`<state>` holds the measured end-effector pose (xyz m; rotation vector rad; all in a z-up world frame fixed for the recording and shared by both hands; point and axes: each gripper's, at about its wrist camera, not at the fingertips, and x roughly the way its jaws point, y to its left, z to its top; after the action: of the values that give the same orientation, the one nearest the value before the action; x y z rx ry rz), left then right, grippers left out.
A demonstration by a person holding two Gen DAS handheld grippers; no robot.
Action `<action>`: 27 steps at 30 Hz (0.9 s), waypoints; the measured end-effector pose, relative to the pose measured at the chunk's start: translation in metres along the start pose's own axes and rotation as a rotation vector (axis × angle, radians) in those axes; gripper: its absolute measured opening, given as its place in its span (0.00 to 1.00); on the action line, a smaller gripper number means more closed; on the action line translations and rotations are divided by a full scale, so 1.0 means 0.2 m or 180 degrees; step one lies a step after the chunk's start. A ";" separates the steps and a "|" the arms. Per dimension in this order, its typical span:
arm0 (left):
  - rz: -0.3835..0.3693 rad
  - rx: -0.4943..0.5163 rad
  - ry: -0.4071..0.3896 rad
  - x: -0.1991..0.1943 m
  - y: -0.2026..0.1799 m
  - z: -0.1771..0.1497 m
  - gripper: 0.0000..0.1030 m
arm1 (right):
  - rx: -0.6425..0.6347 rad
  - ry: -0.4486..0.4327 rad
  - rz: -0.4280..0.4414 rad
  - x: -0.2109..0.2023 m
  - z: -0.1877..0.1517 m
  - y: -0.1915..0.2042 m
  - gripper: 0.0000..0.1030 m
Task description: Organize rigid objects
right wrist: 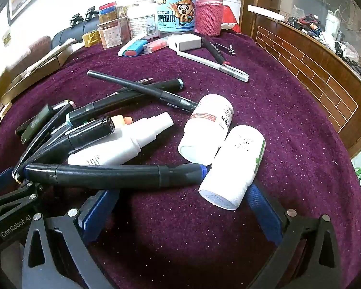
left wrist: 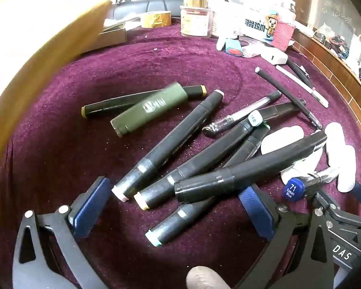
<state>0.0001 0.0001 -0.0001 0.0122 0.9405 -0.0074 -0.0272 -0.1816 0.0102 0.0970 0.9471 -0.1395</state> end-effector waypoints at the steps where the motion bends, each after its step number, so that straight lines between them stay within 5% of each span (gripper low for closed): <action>1: 0.0009 0.0006 -0.0006 0.00 0.00 0.00 1.00 | 0.0003 -0.0005 0.0004 0.00 0.00 0.00 0.99; 27: -0.0004 -0.0003 -0.0001 0.00 0.00 0.00 1.00 | 0.0003 0.0003 0.0003 0.00 0.00 0.00 0.99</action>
<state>0.0000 -0.0006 -0.0001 0.0108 0.9401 -0.0080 -0.0271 -0.1815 0.0101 0.0983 0.9478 -0.1390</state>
